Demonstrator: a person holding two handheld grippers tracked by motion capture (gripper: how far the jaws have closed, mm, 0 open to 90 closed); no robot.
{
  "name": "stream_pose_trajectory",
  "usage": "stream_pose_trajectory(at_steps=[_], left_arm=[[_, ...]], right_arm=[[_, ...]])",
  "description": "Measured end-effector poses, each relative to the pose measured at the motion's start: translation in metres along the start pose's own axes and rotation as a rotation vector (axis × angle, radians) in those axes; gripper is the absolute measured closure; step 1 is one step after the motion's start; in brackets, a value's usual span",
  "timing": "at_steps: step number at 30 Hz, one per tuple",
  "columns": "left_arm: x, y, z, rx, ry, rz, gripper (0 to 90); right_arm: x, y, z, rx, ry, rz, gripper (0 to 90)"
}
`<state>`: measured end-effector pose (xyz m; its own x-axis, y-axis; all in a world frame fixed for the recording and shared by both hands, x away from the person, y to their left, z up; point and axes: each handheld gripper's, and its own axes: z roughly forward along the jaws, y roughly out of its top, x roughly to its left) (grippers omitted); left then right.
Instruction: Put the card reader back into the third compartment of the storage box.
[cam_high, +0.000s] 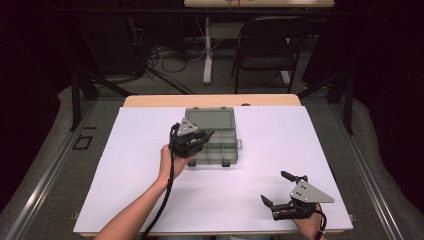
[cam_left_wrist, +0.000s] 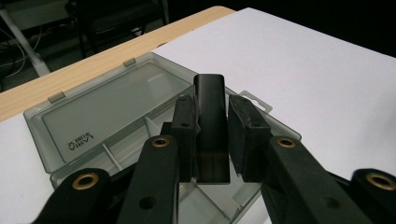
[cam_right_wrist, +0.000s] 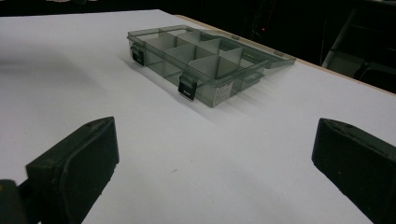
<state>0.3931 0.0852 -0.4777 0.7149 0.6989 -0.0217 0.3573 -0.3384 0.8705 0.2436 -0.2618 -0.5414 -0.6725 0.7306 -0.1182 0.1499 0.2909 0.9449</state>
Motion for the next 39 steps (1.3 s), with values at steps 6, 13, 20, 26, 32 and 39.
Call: stream_pose_trajectory(at_steps=[6, 13, 20, 26, 32, 39], left_arm=[[0.000, 0.002, 0.006, 0.007, 0.007, -0.001, 73.3], [0.001, 0.002, 0.014, 0.013, 0.015, -0.016, 73.3], [0.008, 0.006, 0.023, 0.030, 0.020, -0.036, 73.4], [0.011, 0.006, 0.036, 0.041, 0.031, -0.061, 73.4], [0.011, 0.004, 0.042, 0.061, 0.048, -0.079, 73.3], [0.010, 0.004, 0.049, 0.063, 0.056, -0.112, 73.3]], right_arm=[[0.001, 0.001, 0.000, -0.005, -0.004, 0.000, 0.0], [0.000, 0.001, 0.000, -0.005, -0.007, -0.003, 0.0], [-0.001, 0.002, 0.000, -0.018, -0.011, 0.019, 0.0], [-0.001, 0.000, 0.004, -0.003, -0.008, 0.017, 0.0], [0.000, 0.001, 0.003, -0.002, -0.006, 0.013, 0.0], [0.000, 0.001, 0.002, -0.004, -0.003, 0.015, 0.0]])
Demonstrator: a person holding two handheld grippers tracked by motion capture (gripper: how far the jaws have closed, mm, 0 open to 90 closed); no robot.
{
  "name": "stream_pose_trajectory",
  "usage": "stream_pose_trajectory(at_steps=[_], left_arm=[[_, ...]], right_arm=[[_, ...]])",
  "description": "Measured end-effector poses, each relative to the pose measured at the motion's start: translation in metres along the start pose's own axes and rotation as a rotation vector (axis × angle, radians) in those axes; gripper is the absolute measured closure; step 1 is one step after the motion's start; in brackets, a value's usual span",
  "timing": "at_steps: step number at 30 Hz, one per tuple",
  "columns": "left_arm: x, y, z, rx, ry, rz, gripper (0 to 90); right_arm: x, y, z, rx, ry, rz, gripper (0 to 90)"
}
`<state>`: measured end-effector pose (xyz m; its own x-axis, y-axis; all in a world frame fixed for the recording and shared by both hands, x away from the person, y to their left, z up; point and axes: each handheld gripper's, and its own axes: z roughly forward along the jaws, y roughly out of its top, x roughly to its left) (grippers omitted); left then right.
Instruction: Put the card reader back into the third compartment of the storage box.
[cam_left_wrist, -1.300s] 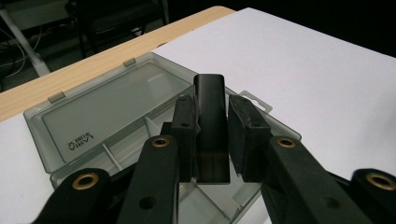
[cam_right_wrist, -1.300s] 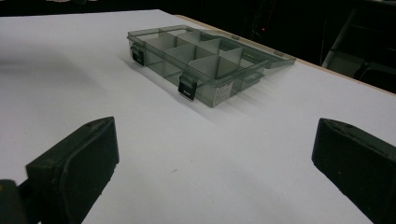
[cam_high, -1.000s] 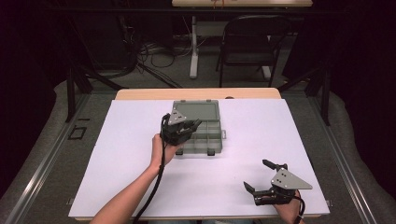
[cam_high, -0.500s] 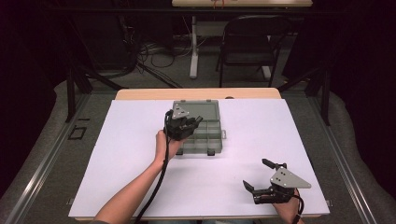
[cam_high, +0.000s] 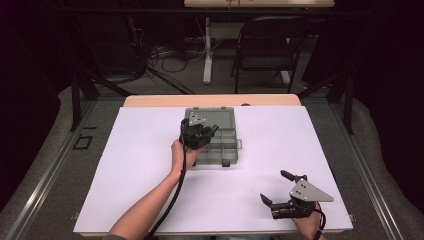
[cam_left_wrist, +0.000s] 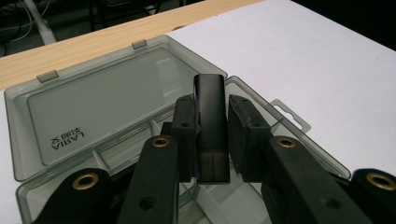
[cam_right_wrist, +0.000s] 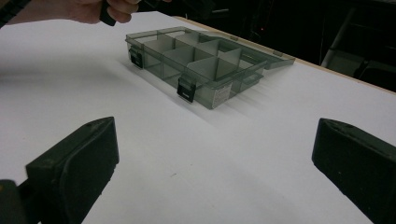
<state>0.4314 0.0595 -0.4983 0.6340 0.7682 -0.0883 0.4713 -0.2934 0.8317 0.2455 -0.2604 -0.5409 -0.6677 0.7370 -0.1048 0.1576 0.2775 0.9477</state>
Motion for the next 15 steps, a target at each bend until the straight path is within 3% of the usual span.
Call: stream_pose_trajectory(at_steps=[6, 15], left_arm=[[0.001, 0.007, 0.002, -0.009, 0.013, -0.018, 73.3], [-0.001, 0.007, 0.016, 0.030, 0.015, -0.050, 73.3]], right_arm=[[0.001, 0.001, 0.000, -0.005, -0.001, -0.004, 0.1], [0.001, 0.001, 0.002, 0.005, 0.008, -0.001, 0.1]])
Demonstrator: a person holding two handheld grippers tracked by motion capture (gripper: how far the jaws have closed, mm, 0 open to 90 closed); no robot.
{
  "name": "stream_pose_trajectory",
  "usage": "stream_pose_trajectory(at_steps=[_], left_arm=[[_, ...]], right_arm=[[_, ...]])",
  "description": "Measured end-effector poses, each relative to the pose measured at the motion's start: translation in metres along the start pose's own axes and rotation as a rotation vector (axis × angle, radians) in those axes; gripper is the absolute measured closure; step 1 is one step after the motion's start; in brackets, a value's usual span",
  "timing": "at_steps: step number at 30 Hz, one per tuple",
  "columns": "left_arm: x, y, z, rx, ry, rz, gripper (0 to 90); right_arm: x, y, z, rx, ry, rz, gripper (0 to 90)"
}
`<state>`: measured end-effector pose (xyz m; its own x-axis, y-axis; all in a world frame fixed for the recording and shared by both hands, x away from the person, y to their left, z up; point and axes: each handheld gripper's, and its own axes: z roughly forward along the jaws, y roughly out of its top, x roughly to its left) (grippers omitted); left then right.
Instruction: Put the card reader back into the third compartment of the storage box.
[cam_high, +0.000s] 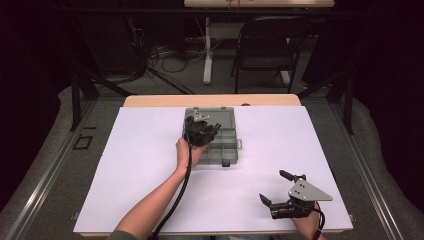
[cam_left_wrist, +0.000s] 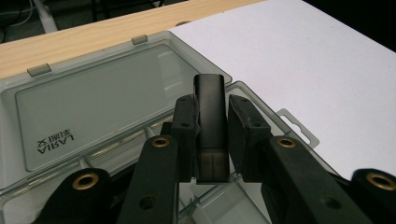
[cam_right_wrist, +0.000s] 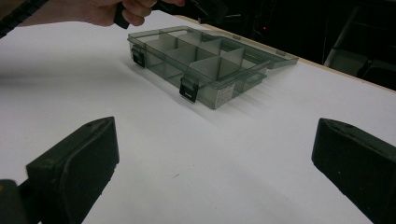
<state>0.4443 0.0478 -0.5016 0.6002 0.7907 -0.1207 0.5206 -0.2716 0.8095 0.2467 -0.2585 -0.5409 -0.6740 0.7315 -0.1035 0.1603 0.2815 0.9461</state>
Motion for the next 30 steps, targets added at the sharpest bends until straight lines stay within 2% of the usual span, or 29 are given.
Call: stream_pose_trajectory(at_steps=[7, 10, 14, 16, 19, 23, 30], left_arm=[[0.000, -0.002, 0.011, 0.042, 0.009, -0.016, 71.6], [0.003, -0.002, 0.011, 0.054, 0.025, -0.026, 44.5], [0.008, -0.001, 0.001, 0.037, 0.008, -0.040, 23.4], [0.009, -0.002, -0.005, 0.042, -0.006, -0.020, 17.0], [0.009, -0.007, -0.015, 0.040, -0.021, 0.021, 13.6], [0.011, -0.013, -0.033, 0.037, -0.048, 0.055, 11.3], [0.011, -0.024, -0.062, 0.030, -0.057, 0.115, 11.0]], right_arm=[[0.000, 0.000, 0.000, 0.001, 0.002, -0.001, 0.1], [0.000, 0.000, 0.000, 0.000, 0.003, 0.007, 0.1], [0.000, -0.001, 0.001, 0.008, 0.008, 0.004, 0.1], [0.000, -0.001, 0.000, 0.010, 0.007, 0.006, 0.1], [0.000, -0.001, -0.001, 0.007, 0.003, 0.006, 0.1], [-0.001, -0.001, -0.002, 0.003, -0.001, 0.007, 0.1], [0.000, 0.000, -0.002, 0.007, -0.002, 0.000, 0.1]])
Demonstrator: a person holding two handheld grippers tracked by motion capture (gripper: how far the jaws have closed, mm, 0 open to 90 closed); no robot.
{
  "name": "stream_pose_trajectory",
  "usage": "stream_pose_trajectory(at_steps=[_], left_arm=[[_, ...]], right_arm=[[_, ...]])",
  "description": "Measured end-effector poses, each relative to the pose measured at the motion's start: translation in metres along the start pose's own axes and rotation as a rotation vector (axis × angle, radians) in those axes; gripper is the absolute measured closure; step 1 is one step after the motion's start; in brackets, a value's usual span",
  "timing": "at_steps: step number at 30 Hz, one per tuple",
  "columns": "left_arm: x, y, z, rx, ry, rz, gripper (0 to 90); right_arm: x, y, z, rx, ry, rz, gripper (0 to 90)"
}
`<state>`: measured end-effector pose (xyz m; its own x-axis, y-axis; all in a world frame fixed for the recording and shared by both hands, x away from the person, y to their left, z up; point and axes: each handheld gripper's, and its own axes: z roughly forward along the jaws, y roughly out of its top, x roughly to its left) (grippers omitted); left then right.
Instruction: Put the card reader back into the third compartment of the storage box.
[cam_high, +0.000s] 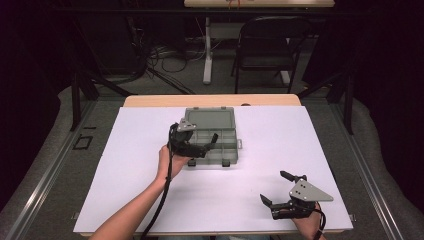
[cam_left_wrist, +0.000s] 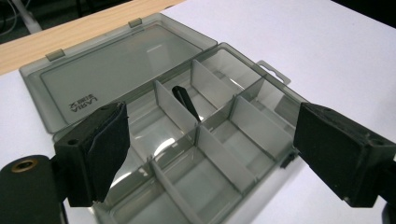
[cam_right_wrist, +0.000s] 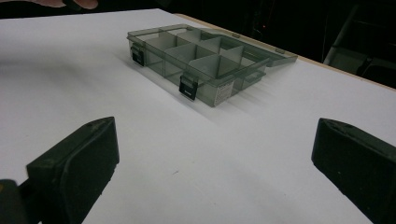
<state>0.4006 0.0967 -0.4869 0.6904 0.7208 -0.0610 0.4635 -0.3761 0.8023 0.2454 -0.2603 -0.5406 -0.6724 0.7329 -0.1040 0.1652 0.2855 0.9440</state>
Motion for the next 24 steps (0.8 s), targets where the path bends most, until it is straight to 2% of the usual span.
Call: stream_pose_trajectory(at_steps=[14, 24], left_arm=[[-0.006, -0.025, -0.035, -0.009, -0.017, 0.072, 10.8], [-0.006, -0.039, -0.057, -0.045, -0.021, 0.083, 10.8]], right_arm=[[0.001, 0.000, 0.001, 0.011, 0.003, -0.006, 0.2], [0.001, 0.000, 0.001, 0.014, 0.008, -0.005, 0.2]])
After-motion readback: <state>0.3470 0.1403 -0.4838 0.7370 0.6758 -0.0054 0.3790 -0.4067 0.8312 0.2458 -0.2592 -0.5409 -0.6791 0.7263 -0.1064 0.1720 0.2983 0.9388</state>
